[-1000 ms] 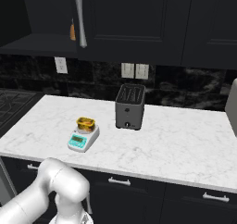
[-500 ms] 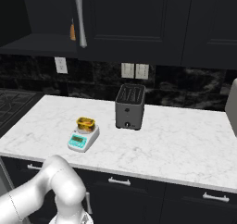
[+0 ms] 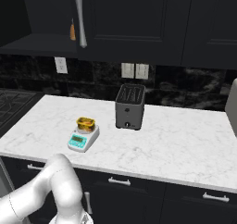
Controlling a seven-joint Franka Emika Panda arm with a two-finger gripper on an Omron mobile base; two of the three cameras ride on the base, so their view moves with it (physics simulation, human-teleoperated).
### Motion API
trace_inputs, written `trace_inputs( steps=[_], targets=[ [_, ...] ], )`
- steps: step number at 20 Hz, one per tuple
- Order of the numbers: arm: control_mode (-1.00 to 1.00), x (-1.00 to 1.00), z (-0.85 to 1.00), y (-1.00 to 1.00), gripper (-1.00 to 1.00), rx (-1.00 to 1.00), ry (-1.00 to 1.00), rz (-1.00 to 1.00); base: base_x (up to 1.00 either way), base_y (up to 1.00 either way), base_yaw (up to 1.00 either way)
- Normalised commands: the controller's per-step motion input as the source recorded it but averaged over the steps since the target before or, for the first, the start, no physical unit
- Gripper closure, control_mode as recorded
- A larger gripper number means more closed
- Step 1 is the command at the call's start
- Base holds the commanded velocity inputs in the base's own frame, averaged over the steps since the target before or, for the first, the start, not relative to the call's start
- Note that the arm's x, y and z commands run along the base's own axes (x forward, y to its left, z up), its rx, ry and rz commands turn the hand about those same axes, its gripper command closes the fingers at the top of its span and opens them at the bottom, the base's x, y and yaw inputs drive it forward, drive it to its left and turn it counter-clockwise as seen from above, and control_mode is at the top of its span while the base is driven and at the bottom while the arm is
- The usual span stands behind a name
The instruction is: Pick the canned food and place it on the digital scale for weighing, and close the cabinet.
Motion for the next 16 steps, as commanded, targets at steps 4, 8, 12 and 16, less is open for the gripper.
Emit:
trace_inputs(
  steps=[4, 8, 12, 16],
  targets=[
    [-1.00, -0.35, 0.22, -0.99, -1.00, 0.39, -0.49, -0.03, 0.00, 0.00, 0.00],
    [-1.00, 0.00, 0.59, -1.00, -1.00, 0.44, -0.33, -0.02, 0.00, 0.00, 0.00],
    [-1.00, 0.00, 0.52, -1.00, -1.00, 0.49, -0.08, -0.01, 0.00, 0.00, 0.00],
    [-1.00, 0.00, 0.59, -1.00, -1.00, 0.50, 0.00, -0.02, 0.00, 0.00, 0.00]
  ],
)
